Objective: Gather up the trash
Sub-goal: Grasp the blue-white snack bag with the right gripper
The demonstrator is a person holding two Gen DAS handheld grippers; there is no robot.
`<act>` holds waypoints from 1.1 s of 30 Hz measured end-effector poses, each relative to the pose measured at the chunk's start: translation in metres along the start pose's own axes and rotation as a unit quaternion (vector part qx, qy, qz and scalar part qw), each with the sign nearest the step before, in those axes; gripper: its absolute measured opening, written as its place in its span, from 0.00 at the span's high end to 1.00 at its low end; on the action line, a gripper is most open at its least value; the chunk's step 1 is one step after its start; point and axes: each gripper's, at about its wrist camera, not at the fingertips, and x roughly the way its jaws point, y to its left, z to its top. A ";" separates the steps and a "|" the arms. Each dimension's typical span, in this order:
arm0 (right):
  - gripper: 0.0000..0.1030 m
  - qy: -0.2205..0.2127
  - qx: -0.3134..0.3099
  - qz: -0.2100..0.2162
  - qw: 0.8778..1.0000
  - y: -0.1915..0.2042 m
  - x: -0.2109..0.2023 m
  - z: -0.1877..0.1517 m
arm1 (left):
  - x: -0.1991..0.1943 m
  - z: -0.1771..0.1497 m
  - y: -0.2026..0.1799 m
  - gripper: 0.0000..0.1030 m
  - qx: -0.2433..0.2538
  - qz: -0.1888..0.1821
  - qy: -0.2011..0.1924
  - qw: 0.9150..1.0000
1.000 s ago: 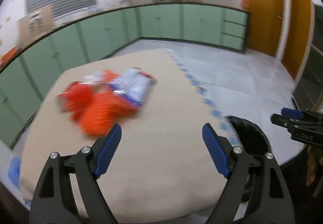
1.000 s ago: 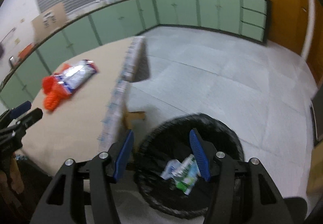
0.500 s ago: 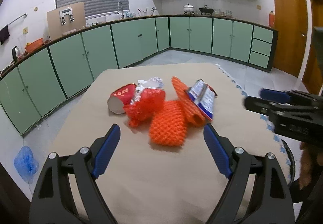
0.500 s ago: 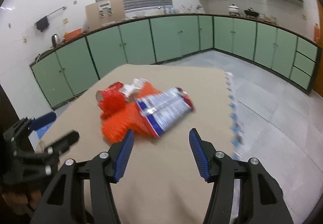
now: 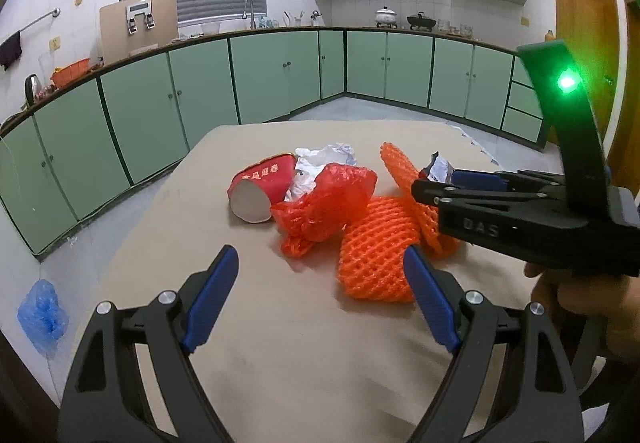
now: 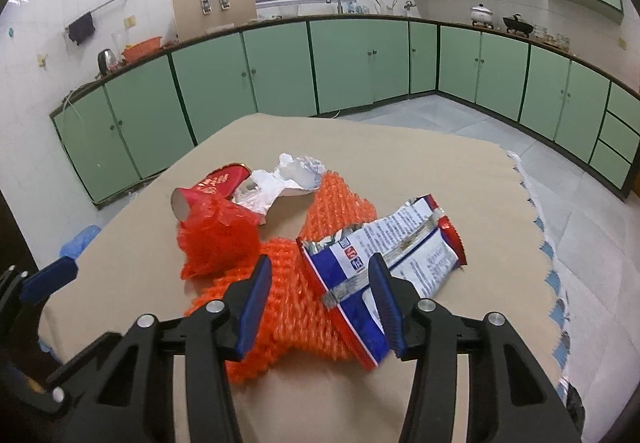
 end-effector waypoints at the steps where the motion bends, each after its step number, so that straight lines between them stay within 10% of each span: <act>1: 0.62 0.005 0.000 -0.001 1.000 -0.001 0.004 0.000 | 0.001 0.000 0.000 0.21 -0.001 0.000 0.001 1.000; 7: 0.97 0.003 0.005 -0.004 1.000 -0.014 0.000 -0.004 | 0.008 0.004 -0.002 0.21 -0.001 -0.006 0.002 1.000; 33: 0.98 -0.015 0.020 -0.002 1.000 -0.039 -0.027 -0.003 | 0.017 0.020 -0.040 0.21 0.022 -0.036 -0.006 0.999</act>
